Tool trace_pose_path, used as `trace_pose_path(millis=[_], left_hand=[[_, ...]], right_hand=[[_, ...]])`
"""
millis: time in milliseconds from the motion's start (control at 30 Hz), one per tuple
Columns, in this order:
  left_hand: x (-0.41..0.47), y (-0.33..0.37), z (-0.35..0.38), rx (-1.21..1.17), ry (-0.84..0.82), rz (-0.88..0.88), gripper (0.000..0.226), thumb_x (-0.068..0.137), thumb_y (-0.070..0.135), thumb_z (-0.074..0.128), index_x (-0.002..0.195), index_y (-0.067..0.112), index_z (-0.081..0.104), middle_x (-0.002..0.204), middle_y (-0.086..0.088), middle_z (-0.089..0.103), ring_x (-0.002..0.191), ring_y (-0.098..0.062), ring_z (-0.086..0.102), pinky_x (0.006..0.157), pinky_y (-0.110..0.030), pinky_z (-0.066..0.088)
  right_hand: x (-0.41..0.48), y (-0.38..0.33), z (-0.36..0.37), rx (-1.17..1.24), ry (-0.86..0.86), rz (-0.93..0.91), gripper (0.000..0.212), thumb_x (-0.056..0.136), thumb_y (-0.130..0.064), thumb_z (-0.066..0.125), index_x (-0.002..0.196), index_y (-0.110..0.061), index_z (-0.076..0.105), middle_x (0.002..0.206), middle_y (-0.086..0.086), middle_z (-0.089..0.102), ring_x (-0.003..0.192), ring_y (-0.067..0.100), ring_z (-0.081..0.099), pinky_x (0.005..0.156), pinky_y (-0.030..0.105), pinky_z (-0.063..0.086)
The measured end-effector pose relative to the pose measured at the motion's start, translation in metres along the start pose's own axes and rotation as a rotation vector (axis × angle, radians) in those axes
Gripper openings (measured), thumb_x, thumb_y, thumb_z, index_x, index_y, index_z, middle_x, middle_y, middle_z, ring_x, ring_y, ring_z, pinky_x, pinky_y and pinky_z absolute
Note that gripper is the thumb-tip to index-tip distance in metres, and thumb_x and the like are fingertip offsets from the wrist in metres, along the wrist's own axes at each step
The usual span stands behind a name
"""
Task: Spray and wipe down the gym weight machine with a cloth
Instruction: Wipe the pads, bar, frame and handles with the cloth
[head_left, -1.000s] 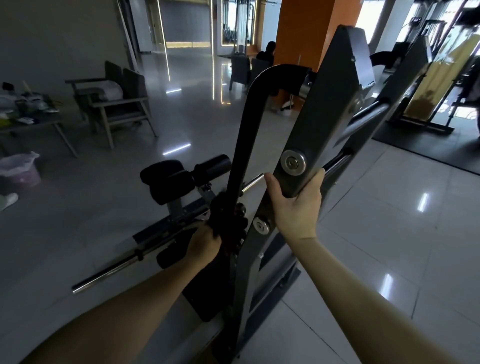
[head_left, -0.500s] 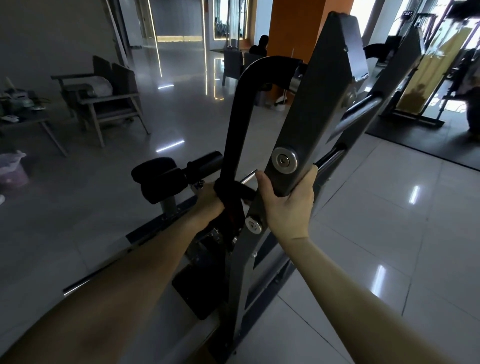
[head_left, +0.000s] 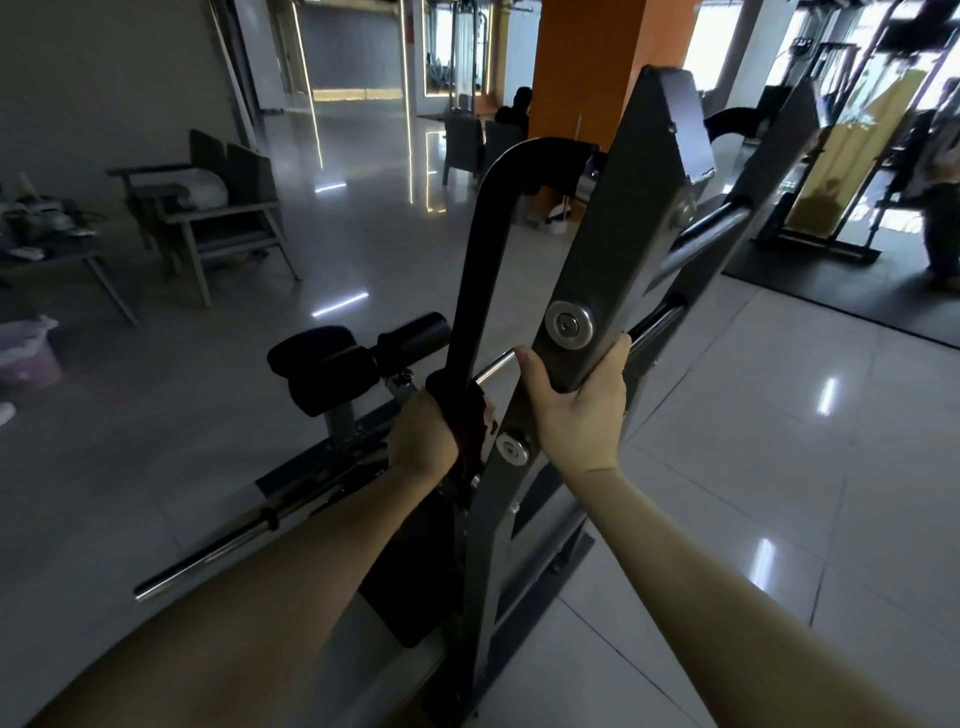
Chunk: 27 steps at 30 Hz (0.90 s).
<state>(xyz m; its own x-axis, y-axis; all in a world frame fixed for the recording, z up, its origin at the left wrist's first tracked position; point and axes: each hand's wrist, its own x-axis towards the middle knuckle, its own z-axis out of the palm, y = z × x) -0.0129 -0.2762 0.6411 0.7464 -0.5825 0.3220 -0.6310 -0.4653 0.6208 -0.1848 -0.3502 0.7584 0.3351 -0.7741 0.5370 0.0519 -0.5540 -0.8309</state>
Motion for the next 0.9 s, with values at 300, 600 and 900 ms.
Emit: trace_pose_path(millis=[300, 600, 900], left_hand=[[-0.010, -0.008, -0.047, -0.146, -0.035, 0.020, 0.024, 0.086, 0.025, 0.067, 0.068, 0.015, 0.054, 0.072, -0.017, 0.054, 0.057, -0.029, 0.056, 0.051, -0.024, 0.038], [-0.003, 0.015, 0.002, -0.801, -0.215, -0.608, 0.035, 0.079, 0.026, 0.085, 0.111, 0.017, 0.073, 0.100, -0.006, 0.078, 0.096, -0.023, 0.074, 0.096, -0.047, 0.058], [-0.036, 0.016, 0.017, -0.635, -0.185, -0.714, 0.034, 0.095, 0.038, 0.069, 0.118, 0.014, 0.066, 0.108, -0.001, 0.069, 0.099, -0.023, 0.066, 0.093, -0.039, 0.055]], right_hand=[[0.000, 0.002, 0.004, 0.028, 0.011, 0.003, 0.057, 0.080, -0.046, 0.081, 0.112, -0.021, 0.040, 0.103, -0.020, 0.060, 0.093, -0.006, 0.062, 0.076, 0.012, 0.050], [-0.001, 0.000, 0.004, -0.037, 0.049, 0.018, 0.057, 0.076, -0.053, 0.077, 0.105, -0.023, 0.038, 0.094, -0.020, 0.055, 0.085, -0.004, 0.059, 0.073, 0.027, 0.056], [-0.001, -0.002, 0.004, -0.042, 0.037, 0.008, 0.062, 0.073, -0.062, 0.074, 0.108, -0.025, 0.038, 0.098, -0.016, 0.059, 0.088, 0.002, 0.062, 0.077, 0.027, 0.054]])
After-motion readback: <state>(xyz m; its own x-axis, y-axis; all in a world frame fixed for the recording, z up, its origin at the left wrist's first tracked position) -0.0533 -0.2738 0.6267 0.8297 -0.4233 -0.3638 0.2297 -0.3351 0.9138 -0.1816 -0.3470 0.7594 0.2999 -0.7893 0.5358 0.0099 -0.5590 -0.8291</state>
